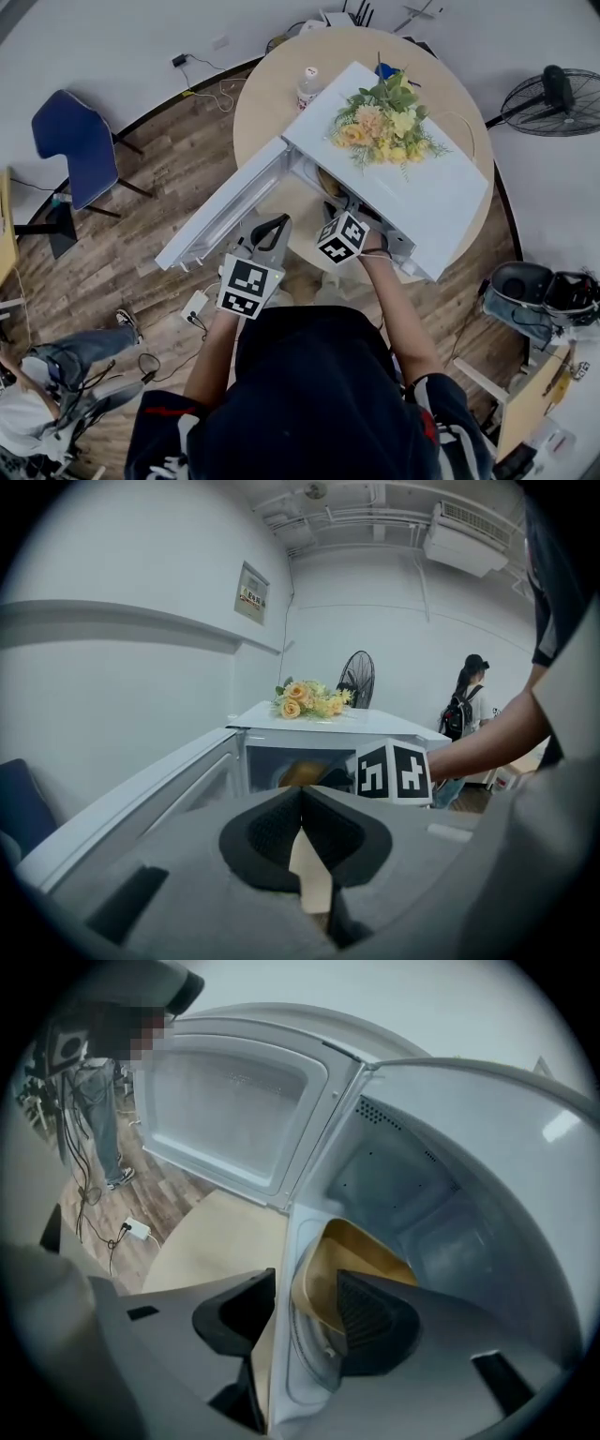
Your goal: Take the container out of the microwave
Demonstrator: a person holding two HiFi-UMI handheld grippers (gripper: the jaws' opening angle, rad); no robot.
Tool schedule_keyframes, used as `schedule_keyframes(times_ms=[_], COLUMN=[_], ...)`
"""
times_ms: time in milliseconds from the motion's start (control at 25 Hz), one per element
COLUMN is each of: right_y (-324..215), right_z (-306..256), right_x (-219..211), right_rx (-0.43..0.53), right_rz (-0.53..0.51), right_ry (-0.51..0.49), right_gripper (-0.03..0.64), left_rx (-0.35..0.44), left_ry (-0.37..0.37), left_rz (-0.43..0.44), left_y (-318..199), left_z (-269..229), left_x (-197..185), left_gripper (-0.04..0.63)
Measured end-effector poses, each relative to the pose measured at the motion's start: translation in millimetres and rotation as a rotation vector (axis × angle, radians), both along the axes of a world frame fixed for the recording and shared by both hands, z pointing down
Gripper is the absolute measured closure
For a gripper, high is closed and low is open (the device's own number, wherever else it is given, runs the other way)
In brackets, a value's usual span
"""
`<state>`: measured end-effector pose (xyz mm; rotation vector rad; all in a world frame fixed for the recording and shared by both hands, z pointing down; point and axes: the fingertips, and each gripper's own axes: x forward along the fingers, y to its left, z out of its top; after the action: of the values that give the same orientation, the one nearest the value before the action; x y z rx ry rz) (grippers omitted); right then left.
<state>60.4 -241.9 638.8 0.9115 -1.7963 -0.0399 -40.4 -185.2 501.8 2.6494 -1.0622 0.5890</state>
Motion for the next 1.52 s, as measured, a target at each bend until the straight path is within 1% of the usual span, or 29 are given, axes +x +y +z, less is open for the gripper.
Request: schedule_keyframes(times_ms=[160,280,320,480,640,800,1080,1280,1520], right_y=[-4,-4,-4,-7,-6,-1,9,15,30], right_z=[11,17,19,22,22,19,9,3,-10], right_x=[2,5,6,10,8,2,-6,-7,-15], right_rx=[-0.008,-0.016,-0.018,0.001,0.0,-0.013,-0.039,-0.042,-0.072], right_rz=[-0.008,0.0,0.003,-0.012,-0.036,-0.065,-0.097,-0.069,-0.059], right_ry=[0.039,0.048,0.057,0.145,0.174,0.174,0.139,0.085,0.023], right_gripper=[0.442,0.448,0.454,0.533,0.545,0.561,0.563,0.591,0.591], left_rx=[-0.001,0.001,0.004,0.015,0.03,0.037,0.063,0.061,0.073], left_ry=[-0.004,-0.005,-0.006,-0.02,-0.046,-0.037,-0.039,-0.035,-0.037], left_rz=[-0.005,-0.01,-0.012,-0.018,-0.021,-0.033,-0.033,-0.051,-0.055], left_y=[-1,1,1,2,4,5,2,5,11], left_z=[2,2,1,1,2,-1,-8,-8,-12], left_x=[-2,-1,-1,-3,-5,-7,-3,-6,-10], left_gripper=[0.58,0.58,0.58,0.58,0.58,0.58,0.58,0.58,0.58])
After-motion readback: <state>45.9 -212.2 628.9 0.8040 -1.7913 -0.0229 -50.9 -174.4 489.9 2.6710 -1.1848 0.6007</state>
